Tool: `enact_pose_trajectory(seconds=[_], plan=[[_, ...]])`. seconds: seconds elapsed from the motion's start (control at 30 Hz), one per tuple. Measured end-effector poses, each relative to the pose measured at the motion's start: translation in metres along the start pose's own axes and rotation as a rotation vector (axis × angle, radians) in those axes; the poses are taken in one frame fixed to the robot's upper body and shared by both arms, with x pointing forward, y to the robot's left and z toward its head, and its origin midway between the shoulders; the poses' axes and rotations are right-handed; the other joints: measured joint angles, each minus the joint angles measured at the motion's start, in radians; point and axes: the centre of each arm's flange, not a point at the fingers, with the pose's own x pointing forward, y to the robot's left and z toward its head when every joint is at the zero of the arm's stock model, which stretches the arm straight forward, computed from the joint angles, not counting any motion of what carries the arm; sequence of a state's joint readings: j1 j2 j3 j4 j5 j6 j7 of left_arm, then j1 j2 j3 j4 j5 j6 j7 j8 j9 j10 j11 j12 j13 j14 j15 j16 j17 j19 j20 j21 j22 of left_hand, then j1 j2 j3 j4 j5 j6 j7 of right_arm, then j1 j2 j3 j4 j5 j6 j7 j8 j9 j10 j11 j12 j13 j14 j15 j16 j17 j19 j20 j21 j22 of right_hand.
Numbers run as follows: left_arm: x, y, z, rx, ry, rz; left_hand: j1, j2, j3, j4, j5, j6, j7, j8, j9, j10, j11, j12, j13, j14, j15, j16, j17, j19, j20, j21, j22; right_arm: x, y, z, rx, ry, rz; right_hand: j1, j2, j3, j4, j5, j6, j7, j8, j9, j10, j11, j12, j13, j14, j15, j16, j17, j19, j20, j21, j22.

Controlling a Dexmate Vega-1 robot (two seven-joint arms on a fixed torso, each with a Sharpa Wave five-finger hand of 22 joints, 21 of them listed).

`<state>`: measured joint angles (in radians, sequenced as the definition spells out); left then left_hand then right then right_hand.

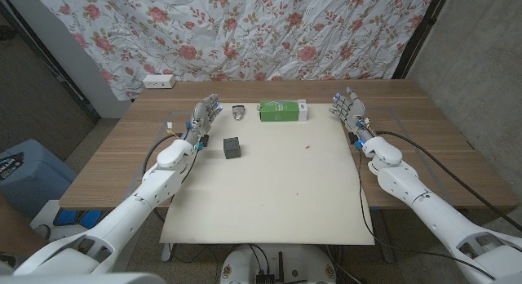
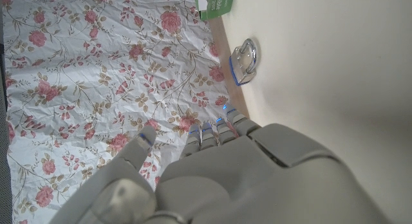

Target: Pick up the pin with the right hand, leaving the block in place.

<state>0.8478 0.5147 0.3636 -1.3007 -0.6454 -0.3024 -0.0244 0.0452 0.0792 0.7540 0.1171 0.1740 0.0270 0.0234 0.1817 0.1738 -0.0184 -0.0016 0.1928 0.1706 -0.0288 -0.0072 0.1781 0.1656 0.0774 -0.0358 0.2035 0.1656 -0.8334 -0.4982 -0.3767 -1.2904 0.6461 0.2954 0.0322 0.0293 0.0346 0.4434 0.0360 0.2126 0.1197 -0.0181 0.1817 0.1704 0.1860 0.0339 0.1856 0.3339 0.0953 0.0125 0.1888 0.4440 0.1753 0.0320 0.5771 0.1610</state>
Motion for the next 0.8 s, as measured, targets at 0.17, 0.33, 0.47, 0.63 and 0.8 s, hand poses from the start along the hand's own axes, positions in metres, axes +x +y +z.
enact_pose_trajectory(seconds=[0.17, 0.33, 0.47, 0.63, 0.8], plan=[[-0.001, 0.002, 0.001, 0.005, -0.006, 0.006, 0.000, 0.000, 0.001, 0.001, 0.000, 0.000, 0.000, 0.000, 0.001, 0.000, 0.000, 0.000, 0.000, 0.000, 0.000, 0.000, 0.000, 0.000, 0.000, 0.000, 0.005, 0.001, 0.003, -0.001, -0.003, -0.005, 0.006, 0.000, 0.000, 0.000, 0.000, 0.000, 0.000, 0.000, 0.000, 0.000, 0.000, 0.000, 0.000, 0.000, 0.000, 0.000, 0.000, -0.001, 0.003, -0.003, 0.000, 0.000], [-0.002, 0.004, 0.000, 0.008, -0.006, 0.013, 0.000, 0.000, 0.001, 0.001, 0.000, 0.000, 0.000, 0.000, 0.001, 0.000, 0.000, 0.000, 0.000, 0.000, 0.000, 0.000, 0.002, 0.000, 0.000, 0.000, 0.005, 0.001, 0.004, 0.000, -0.013, -0.012, 0.005, 0.000, 0.000, 0.003, -0.003, 0.000, 0.000, 0.000, 0.000, 0.000, 0.000, 0.000, 0.000, -0.005, 0.000, 0.000, 0.000, -0.005, 0.003, -0.003, 0.000, 0.000], [-0.004, 0.006, 0.000, 0.012, -0.005, 0.016, 0.000, 0.000, 0.001, 0.001, 0.000, 0.000, 0.000, 0.000, 0.001, 0.000, 0.000, 0.000, 0.000, 0.000, 0.000, 0.000, 0.005, 0.000, 0.000, 0.000, 0.005, -0.002, 0.007, 0.004, -0.032, -0.021, 0.009, 0.005, 0.005, 0.008, -0.008, 0.000, 0.003, -0.004, 0.000, 0.000, 0.006, -0.006, 0.000, -0.009, 0.006, -0.006, 0.001, -0.012, 0.003, -0.004, -0.007, 0.000], [-0.006, 0.008, 0.001, 0.010, -0.007, 0.022, 0.000, 0.000, 0.001, 0.001, 0.000, 0.000, 0.000, 0.000, 0.001, 0.003, -0.003, 0.000, 0.000, 0.000, 0.000, 0.000, 0.005, 0.000, 0.000, 0.000, 0.005, -0.005, 0.011, 0.008, -0.056, -0.032, 0.021, 0.018, 0.018, 0.013, -0.014, 0.000, 0.014, -0.007, 0.000, 0.000, 0.009, -0.009, 0.007, -0.017, 0.016, -0.016, 0.004, -0.022, 0.010, -0.011, -0.016, 0.000], [-0.009, 0.010, 0.004, 0.011, -0.010, 0.026, 0.000, 0.000, 0.001, 0.001, 0.000, 0.000, 0.000, 0.000, 0.001, 0.004, -0.004, 0.000, 0.000, 0.004, -0.004, 0.000, 0.005, 0.000, 0.000, 0.000, 0.005, -0.006, 0.014, 0.010, -0.084, -0.037, 0.035, 0.018, 0.018, 0.016, -0.022, 0.000, 0.014, -0.007, 0.000, 0.000, 0.013, -0.013, 0.007, -0.021, 0.010, -0.022, 0.004, -0.026, 0.014, -0.022, -0.021, 0.000]])
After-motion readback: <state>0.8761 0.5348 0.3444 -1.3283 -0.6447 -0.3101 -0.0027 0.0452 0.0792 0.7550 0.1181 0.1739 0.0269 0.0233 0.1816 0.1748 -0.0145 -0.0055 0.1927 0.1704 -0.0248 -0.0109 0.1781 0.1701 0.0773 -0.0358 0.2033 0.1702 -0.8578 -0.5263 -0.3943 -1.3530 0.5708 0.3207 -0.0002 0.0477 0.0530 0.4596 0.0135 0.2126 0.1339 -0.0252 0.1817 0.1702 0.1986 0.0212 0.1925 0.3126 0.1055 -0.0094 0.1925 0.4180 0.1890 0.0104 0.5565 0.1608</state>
